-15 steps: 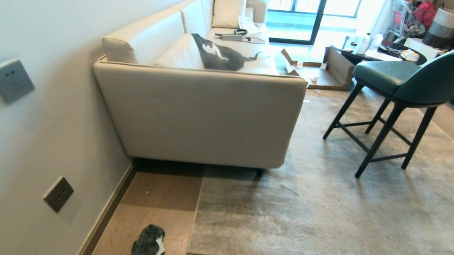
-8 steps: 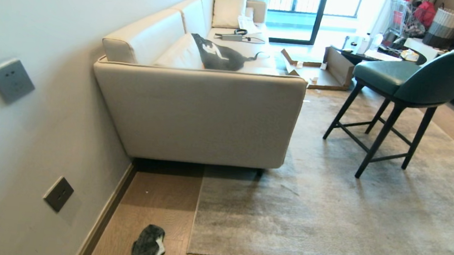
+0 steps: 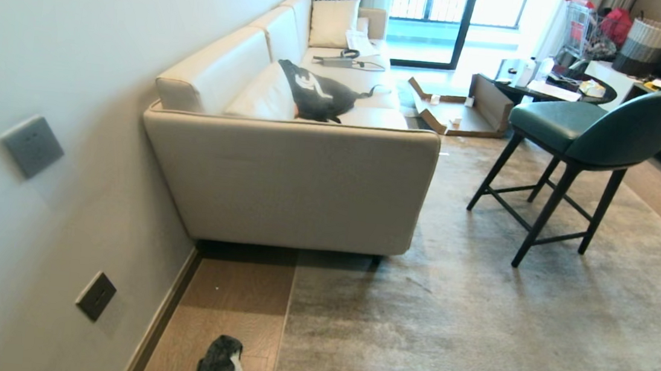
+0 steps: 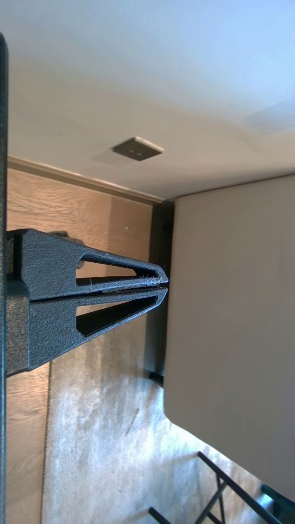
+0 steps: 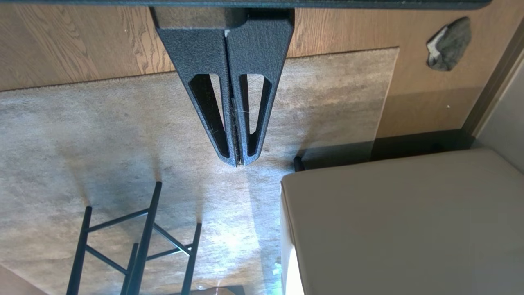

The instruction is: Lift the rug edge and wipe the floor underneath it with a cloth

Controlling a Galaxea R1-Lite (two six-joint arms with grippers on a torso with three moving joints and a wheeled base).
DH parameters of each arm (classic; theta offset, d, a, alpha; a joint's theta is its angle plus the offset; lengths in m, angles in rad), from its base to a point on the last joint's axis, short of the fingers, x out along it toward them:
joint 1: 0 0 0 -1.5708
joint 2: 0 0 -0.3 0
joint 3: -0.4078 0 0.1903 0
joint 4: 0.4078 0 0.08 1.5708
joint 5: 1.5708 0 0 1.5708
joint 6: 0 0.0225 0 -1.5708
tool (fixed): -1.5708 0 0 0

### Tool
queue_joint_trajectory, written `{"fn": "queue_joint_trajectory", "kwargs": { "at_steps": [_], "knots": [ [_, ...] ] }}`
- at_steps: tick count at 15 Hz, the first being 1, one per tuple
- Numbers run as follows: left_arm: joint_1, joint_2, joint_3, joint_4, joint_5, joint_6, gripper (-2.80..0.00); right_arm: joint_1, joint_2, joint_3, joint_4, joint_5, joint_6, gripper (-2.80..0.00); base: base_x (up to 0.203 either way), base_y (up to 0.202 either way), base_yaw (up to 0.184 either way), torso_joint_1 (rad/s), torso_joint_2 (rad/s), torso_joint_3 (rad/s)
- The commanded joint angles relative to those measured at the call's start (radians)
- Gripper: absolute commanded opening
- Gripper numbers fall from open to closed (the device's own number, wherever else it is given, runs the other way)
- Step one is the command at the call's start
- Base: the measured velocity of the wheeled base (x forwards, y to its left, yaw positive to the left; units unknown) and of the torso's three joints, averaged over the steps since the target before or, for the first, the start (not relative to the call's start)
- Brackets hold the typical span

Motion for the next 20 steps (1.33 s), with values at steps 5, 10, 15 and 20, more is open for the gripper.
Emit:
{"fn": "queue_joint_trajectory", "kwargs": {
  "at_steps": [5, 10, 15, 20],
  "knots": [
    [0.000, 0.000, 0.000, 0.000, 0.001, -0.001, -2.80, 0.000, 0.001, 0.000, 0.000, 0.000, 0.001, -2.80, 0.000, 0.000, 0.000, 0.060, -0.46, -0.391],
    [0.000, 0.000, 0.000, 0.000, 0.001, -0.001, -2.80, 0.000, 0.001, 0.002, 0.000, 0.000, 0.000, -2.80, 0.000, 0.000, 0.000, 0.119, -0.49, -0.362],
    [0.000, 0.000, 0.000, 0.000, 0.001, -0.001, -2.80, 0.000, 0.001, 0.000, 0.000, 0.000, 0.001, -2.80, 0.000, 0.000, 0.000, 0.161, -0.52, -0.364],
    [0.000, 0.000, 0.000, 0.000, 0.001, -0.001, -2.80, -0.001, 0.001, 0.000, 0.000, 0.000, 0.001, -2.80, 0.000, 0.000, 0.000, 0.204, -0.57, -0.363]
  ]
}}
